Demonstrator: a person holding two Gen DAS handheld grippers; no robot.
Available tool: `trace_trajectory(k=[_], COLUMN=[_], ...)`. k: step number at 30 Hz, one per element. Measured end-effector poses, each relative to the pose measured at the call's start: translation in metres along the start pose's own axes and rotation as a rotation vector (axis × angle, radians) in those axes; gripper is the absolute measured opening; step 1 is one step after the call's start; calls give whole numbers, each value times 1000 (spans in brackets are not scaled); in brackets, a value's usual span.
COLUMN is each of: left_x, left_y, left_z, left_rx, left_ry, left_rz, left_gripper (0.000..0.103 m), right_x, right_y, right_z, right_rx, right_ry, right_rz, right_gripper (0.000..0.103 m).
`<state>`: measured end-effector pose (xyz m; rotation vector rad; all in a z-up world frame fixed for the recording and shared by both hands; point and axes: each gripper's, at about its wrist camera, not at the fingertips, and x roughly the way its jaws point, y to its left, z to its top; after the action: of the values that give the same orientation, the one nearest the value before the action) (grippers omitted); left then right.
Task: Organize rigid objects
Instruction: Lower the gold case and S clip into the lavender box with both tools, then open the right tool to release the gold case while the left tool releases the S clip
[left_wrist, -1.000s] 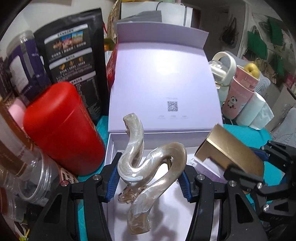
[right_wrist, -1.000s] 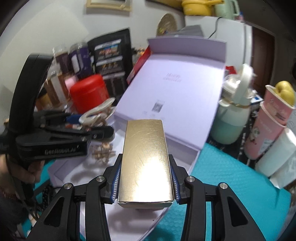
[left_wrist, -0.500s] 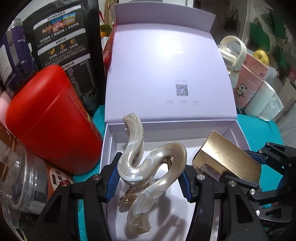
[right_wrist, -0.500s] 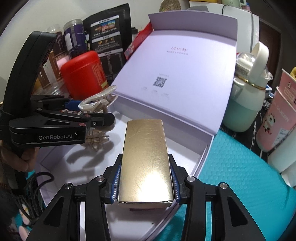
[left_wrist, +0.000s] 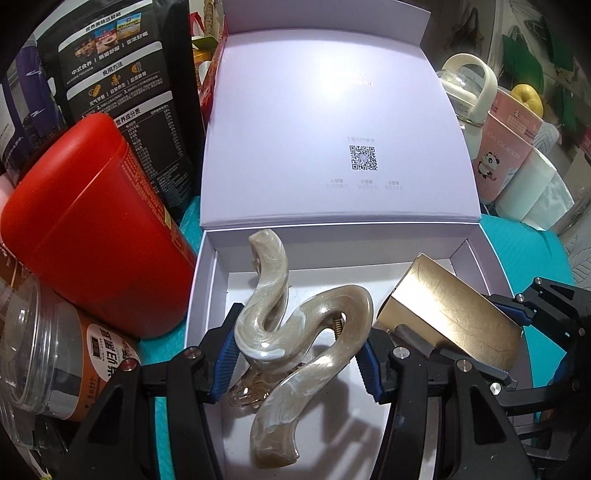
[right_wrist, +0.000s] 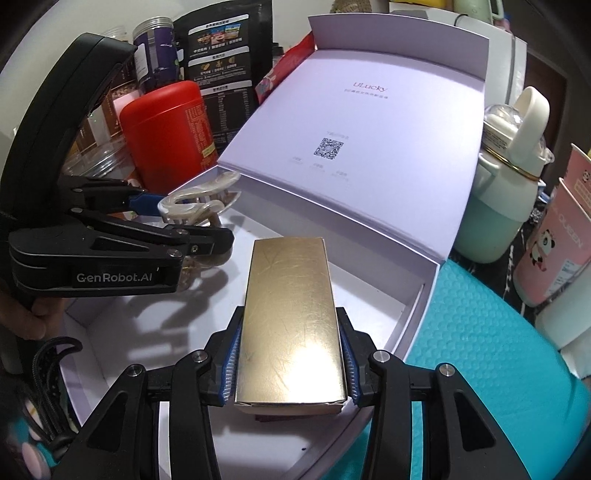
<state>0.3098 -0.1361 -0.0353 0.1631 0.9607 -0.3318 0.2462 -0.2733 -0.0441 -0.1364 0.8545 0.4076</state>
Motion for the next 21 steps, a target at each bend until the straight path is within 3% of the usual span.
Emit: trace_trajectory(k=[9,16,21], left_x=[2,-5,-11], left_y=[-2,-1,1], left_z=[2,3,5], left_rx=[-12,-21,-29], left_ry=[12,11,18], left_rz=[2,38,47], left_gripper=[55,55,55], right_x=[1,-5,-12], right_y=[0,0,-1], right_z=[3,5,5], right_rx=[1,13,28], right_ry=[9,4,9], right_rz=[-18,-31,-41], right_gripper=[49,58,58])
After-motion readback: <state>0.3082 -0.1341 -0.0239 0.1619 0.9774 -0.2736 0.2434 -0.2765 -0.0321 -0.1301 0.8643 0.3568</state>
